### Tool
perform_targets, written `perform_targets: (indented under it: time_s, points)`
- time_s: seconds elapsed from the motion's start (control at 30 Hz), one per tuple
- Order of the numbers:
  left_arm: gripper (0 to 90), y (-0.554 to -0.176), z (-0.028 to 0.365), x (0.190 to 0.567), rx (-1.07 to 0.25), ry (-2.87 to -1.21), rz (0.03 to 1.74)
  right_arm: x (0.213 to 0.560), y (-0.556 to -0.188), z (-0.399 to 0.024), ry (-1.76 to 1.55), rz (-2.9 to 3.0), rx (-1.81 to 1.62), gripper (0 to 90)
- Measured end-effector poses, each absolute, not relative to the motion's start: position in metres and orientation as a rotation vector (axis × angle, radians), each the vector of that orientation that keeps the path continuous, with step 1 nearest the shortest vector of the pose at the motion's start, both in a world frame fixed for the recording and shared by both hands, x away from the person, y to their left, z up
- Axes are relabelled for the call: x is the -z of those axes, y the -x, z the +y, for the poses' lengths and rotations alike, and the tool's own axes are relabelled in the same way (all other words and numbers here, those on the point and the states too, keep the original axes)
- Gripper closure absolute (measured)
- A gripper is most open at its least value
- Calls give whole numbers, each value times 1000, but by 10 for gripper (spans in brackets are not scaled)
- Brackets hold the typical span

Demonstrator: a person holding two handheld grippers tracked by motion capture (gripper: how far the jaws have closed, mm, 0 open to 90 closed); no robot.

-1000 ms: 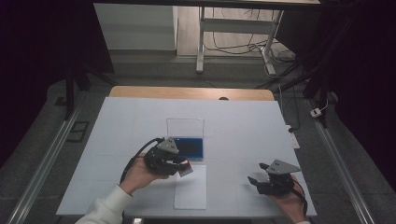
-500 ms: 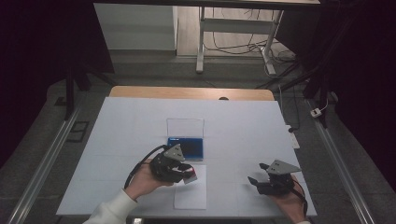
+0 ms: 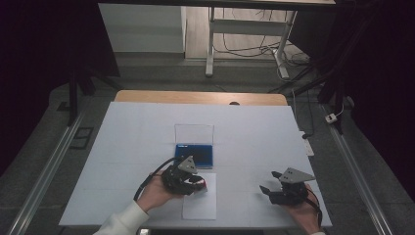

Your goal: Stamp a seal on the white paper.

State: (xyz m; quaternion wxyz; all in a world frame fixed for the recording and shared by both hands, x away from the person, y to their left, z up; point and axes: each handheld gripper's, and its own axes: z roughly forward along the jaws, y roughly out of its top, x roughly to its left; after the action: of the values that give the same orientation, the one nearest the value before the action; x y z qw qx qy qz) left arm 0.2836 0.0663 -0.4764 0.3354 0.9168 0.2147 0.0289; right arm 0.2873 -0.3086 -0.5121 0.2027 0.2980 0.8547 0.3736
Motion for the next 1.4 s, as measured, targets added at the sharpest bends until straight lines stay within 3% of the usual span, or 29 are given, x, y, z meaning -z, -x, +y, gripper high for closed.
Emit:
perform_targets:
  time_s: [1.4]
  points:
    - [701,-285,58,490,-83,-2440,565,513,-288,-309,-831,2388,-1035,291]
